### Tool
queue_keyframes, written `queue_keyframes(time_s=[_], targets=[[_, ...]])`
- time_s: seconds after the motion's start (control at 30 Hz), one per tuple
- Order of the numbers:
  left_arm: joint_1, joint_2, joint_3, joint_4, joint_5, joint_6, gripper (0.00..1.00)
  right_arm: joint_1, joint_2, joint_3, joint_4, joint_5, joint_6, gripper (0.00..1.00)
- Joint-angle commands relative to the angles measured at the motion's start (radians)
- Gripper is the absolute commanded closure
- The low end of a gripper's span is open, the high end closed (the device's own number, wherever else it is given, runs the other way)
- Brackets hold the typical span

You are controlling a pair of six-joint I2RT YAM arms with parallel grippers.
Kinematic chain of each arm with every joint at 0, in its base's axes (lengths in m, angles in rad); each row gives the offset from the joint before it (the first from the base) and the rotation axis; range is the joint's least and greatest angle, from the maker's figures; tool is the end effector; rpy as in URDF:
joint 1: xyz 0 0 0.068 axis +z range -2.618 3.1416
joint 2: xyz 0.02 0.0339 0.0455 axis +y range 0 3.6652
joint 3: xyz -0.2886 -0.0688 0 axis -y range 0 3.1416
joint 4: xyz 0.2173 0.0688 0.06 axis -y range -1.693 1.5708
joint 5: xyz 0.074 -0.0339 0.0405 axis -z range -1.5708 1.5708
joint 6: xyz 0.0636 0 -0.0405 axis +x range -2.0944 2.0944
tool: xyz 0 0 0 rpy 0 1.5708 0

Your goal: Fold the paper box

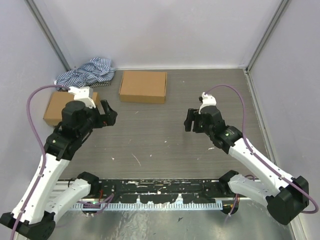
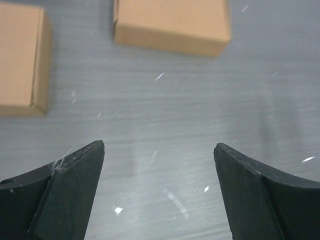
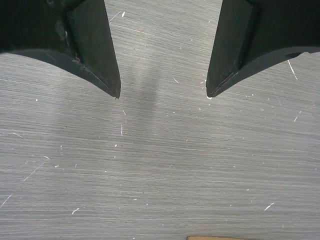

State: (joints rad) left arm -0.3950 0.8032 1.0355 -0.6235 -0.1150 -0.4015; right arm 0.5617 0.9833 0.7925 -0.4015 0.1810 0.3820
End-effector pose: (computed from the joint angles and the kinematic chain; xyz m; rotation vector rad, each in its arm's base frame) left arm 0.1358 -0.0487 0.3773 -0.0827 1.9801 -0.4089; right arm 0.1737 0.0958 0.2952 -0.0903 2.1711 0.3498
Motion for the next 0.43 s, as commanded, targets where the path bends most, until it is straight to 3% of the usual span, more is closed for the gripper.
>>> queue_keyframes(time_s=[0.0,0.17,0.27,0.4], targets=[[0.002,-0.01,-0.053,-0.24,-0.105,0.115,0.02,0.003,-0.04,-0.007,0.042,0.059,-0.006,0.26],[0.002,-0.081,-0.109,-0.232,-0.155,0.121,0.02,0.003,-0.035,-0.007,0.041,0.065,-0.008,0.27],[0.002,-0.151,-0.166,-0.185,-0.174,0.113,0.02,0.003,-0.077,-0.043,0.083,-0.014,-0.032,0.33],[0.002,-0.225,-0.215,-0.153,-0.181,0.098,0.02,0.003,-0.129,-0.041,0.089,0.025,-0.002,0.3]])
